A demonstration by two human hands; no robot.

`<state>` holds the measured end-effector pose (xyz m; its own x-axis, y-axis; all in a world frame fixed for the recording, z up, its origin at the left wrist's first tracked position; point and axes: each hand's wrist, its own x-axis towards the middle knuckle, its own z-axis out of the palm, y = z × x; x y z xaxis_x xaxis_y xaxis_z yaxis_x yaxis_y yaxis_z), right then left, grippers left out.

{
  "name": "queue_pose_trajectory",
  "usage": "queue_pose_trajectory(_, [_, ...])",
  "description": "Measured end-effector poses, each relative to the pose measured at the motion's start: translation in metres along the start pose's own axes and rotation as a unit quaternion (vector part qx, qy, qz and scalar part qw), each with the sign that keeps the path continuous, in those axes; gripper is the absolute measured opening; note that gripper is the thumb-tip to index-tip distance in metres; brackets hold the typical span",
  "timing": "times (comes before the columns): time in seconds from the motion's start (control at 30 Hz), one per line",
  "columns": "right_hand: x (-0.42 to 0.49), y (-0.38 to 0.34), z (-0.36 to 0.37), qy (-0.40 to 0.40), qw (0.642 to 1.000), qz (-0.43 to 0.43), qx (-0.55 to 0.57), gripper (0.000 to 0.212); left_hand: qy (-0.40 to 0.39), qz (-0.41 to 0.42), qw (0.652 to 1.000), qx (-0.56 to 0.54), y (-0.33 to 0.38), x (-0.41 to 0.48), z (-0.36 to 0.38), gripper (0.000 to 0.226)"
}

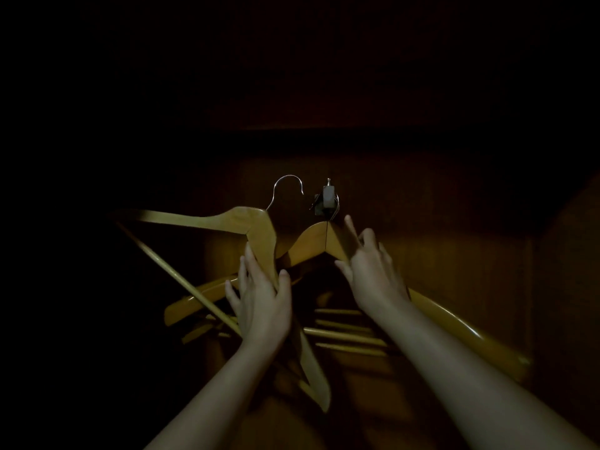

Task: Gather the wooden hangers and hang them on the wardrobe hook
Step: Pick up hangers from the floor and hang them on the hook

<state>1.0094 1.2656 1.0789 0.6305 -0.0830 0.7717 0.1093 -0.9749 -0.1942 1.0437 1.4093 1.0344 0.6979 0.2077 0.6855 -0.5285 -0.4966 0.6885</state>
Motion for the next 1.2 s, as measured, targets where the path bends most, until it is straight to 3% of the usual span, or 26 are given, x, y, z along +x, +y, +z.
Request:
queue_pose_trajectory(0.43, [-0.008,-0.011,0.007,-0.008,0.998,0.045,-0.044,0.066,-0.028,-0.023,0.999,-0.018,-0.006,-0.005,0.003,0.073])
queue_pose_trajectory(0.53, [-0.011,-0.01,0.004,-0.007,0.998,0.04,-0.055,0.073,-0.051,-0.017,0.998,-0.027,-0.006,-0.007,-0.004,0.072])
queue_pose_trajectory(0.77, [-0.062,-0.001,-0.025,-0.016,0.996,-0.001,-0.092,0.066,-0.059,-0.001,0.995,-0.084,-0.005,-0.053,-0.023,0.068])
queue_pose_trajectory(0.97, [-0.134,0.011,-0.034,-0.113,0.993,-0.02,-0.027,0.052,-0.069,0.033,0.99,-0.119,0.003,-0.122,-0.059,0.061])
queue_pose_trajectory(1.2, [-0.232,0.002,-0.028,-0.228,0.969,-0.019,0.09,0.047,-0.108,-0.02,0.988,-0.111,-0.001,-0.241,-0.108,0.045])
